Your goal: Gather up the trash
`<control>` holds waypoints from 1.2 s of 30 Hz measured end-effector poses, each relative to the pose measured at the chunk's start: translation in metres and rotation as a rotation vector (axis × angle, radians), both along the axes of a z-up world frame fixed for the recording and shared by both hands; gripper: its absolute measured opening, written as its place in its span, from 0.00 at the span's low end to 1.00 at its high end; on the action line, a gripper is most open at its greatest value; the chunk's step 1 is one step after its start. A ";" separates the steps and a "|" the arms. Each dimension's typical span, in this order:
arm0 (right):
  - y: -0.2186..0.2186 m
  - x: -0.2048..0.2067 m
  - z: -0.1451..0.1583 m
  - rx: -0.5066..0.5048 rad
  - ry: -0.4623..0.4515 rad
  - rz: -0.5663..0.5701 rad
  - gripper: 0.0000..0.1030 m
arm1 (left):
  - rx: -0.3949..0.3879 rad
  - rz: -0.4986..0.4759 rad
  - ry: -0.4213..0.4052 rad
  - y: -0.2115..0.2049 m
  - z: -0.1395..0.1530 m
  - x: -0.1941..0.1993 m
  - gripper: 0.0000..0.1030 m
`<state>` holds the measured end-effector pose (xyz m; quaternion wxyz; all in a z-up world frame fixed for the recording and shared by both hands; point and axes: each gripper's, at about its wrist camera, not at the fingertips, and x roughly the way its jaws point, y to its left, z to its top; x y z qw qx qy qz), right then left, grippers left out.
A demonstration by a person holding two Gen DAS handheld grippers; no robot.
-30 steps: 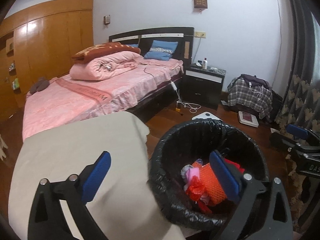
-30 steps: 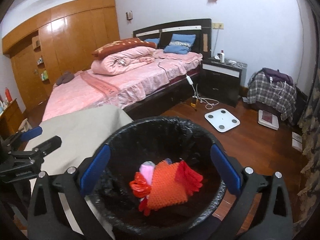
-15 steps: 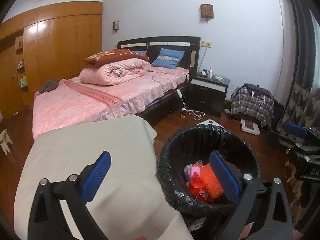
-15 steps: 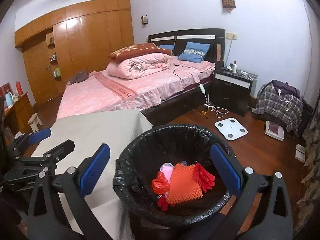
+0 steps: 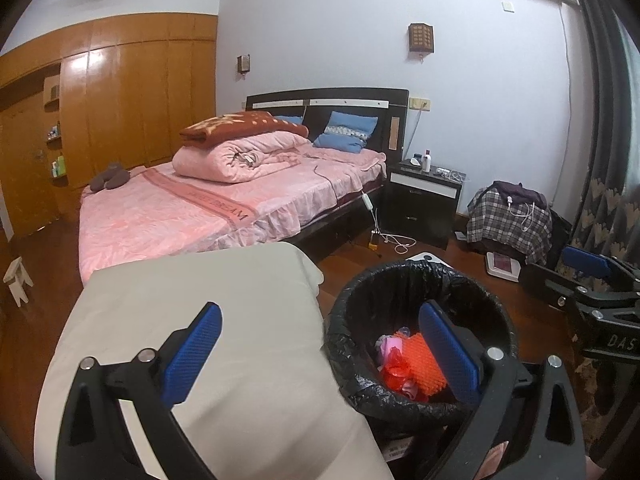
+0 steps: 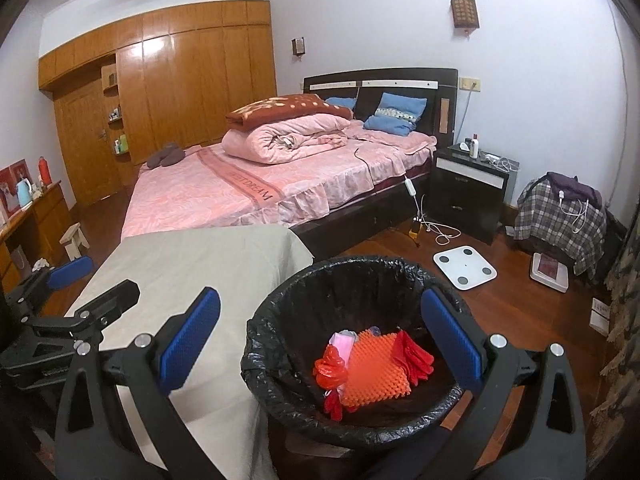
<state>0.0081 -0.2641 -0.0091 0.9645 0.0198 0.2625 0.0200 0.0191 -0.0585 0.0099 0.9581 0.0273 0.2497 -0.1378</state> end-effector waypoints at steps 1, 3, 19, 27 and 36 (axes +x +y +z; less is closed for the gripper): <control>0.001 -0.001 0.000 0.000 -0.001 0.001 0.95 | -0.001 0.003 -0.002 0.001 0.001 0.000 0.94; 0.002 -0.003 0.001 0.000 -0.003 0.004 0.95 | -0.004 0.009 -0.008 0.003 0.002 -0.002 0.94; 0.010 -0.008 0.002 -0.006 -0.010 0.016 0.95 | -0.014 0.023 -0.023 0.010 0.006 -0.009 0.94; 0.010 -0.008 0.001 -0.006 -0.010 0.015 0.95 | -0.016 0.029 -0.022 0.011 0.007 -0.010 0.94; 0.010 -0.008 0.001 -0.005 -0.010 0.015 0.95 | -0.016 0.028 -0.022 0.011 0.007 -0.010 0.94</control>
